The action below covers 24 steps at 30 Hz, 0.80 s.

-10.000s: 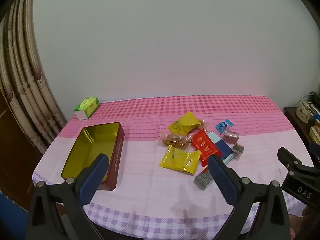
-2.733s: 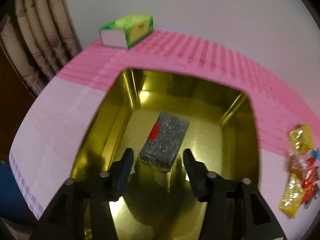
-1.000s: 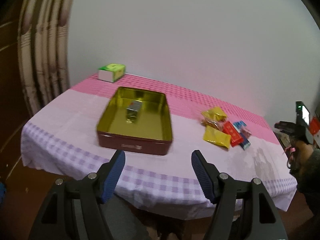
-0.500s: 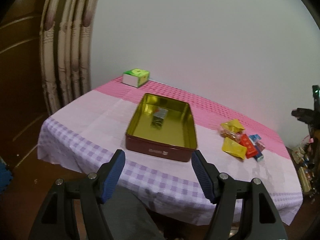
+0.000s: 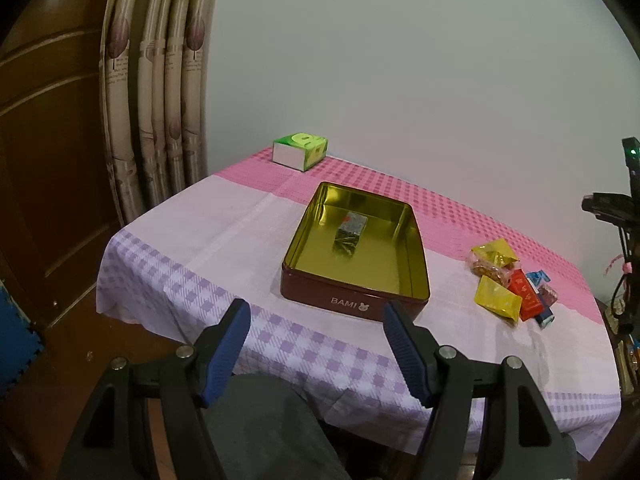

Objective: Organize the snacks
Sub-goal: 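Lift the patterned cake and carry it toward the tin box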

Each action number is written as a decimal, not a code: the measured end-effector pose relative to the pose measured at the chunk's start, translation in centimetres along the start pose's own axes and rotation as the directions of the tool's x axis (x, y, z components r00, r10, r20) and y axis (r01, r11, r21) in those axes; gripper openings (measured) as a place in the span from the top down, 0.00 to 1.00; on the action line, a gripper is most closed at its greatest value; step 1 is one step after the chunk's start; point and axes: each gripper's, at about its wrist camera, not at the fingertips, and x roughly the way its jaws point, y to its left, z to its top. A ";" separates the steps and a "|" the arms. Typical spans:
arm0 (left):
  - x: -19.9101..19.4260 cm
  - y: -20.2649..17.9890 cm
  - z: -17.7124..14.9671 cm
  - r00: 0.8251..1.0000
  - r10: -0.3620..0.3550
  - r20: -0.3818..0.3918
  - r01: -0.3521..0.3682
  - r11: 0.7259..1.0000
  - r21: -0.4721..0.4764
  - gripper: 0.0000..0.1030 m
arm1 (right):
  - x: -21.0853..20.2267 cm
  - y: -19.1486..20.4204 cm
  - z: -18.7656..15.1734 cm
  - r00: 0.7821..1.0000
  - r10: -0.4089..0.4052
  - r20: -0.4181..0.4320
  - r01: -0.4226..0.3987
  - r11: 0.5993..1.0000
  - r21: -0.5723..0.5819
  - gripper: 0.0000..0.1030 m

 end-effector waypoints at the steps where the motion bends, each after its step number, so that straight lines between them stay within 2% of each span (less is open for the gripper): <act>1: 0.0 0.0 -0.1 1.000 0.001 -0.001 -0.001 1.000 -0.002 0.32 | 0.1 0.5 0.0 1.000 0.003 -0.002 -0.003 1.000 -0.002 0.70; 24: 0.9 0.7 -0.1 1.000 0.018 -0.014 -0.019 1.000 -0.023 0.32 | 1.0 10.4 -0.3 0.995 0.099 -0.029 -0.101 0.986 -0.130 0.70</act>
